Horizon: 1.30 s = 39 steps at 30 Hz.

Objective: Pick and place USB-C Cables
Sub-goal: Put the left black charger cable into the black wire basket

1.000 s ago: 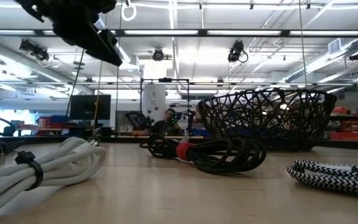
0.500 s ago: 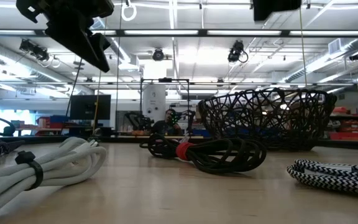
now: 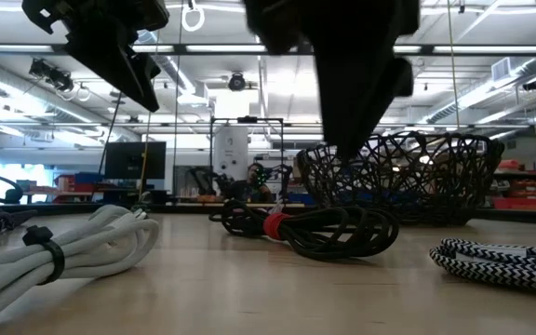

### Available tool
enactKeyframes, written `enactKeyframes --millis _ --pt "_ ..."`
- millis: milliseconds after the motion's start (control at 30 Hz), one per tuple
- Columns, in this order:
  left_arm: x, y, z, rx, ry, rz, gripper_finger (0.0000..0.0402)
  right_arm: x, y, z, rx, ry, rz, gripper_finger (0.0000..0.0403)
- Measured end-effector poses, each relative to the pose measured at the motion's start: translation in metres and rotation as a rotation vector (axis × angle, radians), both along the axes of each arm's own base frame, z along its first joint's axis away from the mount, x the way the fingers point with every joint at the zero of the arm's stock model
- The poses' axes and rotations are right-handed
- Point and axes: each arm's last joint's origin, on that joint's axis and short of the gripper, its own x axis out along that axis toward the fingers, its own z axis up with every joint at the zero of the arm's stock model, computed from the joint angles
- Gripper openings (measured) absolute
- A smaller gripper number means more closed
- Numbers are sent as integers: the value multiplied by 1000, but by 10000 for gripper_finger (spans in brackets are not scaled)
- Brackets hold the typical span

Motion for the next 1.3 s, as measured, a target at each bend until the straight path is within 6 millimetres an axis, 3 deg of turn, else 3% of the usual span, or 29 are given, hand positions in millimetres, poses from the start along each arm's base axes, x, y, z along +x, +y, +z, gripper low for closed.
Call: enactKeyframes --millis 333,633,1000,1100,1233,1300 --pt "0 0 0 -2 -1 2 195 -3 -8 -25 -20 78 -30 119" --pt "0 0 0 -5 -6 5 195 0 -8 -50 110 6 -55 119" --pt "0 0 1 -30 -8 34 195 0 -9 -55 118 -5 -34 116" --pt "0 0 1 -35 -8 41 195 -1 -10 -57 97 -7 -41 91" --pt "0 0 1 -45 -8 53 195 -1 -10 -57 80 -16 -42 17" --pt "0 0 1 -48 -8 56 195 -1 -10 -57 70 -24 -44 10"
